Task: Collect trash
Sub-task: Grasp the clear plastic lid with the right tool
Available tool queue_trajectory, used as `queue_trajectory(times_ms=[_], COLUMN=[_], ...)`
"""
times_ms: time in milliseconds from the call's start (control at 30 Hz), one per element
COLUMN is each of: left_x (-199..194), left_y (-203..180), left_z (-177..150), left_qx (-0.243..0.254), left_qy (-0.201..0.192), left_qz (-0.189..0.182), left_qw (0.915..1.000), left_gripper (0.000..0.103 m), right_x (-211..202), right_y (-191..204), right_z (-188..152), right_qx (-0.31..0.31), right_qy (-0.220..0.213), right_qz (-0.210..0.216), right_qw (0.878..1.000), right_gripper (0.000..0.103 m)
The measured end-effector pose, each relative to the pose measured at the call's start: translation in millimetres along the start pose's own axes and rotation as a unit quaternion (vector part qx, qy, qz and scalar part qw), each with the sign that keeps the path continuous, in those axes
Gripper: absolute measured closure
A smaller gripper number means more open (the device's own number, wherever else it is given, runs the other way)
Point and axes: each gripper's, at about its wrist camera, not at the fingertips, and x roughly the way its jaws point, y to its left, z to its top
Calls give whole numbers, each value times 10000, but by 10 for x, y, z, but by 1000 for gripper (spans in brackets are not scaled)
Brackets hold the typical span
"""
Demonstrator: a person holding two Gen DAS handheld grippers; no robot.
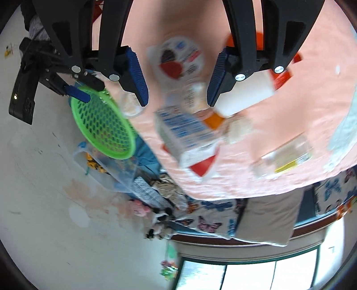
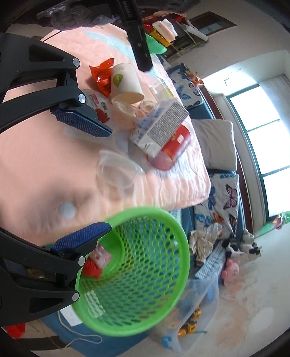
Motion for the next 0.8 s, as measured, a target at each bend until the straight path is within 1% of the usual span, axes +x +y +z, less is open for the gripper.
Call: queue_trajectory(times_ms=[33,67,200,300,400,433,500,567,633,667,733,800], left_x=[-45,-91,-244,-344,-440,-443,-450,-431,-400,-375,-338,-290], left_y=[87,175,444,637,883,923,981,1023,1050,1053,1059,1073], left_z=[-29,-58,-169,-224,-288,-302,-357,-429,-496,-532,-584,-615], left_qx=[-68,-138,-316,-456,-642,-659,-647,-586,-566,-546,-527,-525], left_qy=[-23,-49,-132,-193,-232,-215,-174,-100,-9,47,102,165], left_qz=[63,125,323,474,581,589,636,657,664,660,662,661], left_qw=[10000,9998,9989,9976,9960,9959,9957,9961,9962,9963,9964,9963], left_gripper=[49,46,46,41,41,41,37,36,34,34,34,34], right_x=[60,100,262,399,510,557,613,658,694,711,737,749], right_y=[33,52,93,111,99,94,83,82,67,58,40,35], right_z=[13,8,33,58,77,81,71,69,72,75,71,71], right_qx=[10,30,83,127,191,230,288,309,328,347,420,442], right_qy=[49,84,202,307,393,437,506,556,597,618,670,696], right_qz=[-14,-32,-63,-127,-172,-203,-211,-228,-252,-249,-220,-190], right_qw=[10000,10000,9997,9994,9989,9986,9981,9977,9974,9972,9966,9964], right_gripper=[24,24,24,24,25,25,28,29,34,39,45,54])
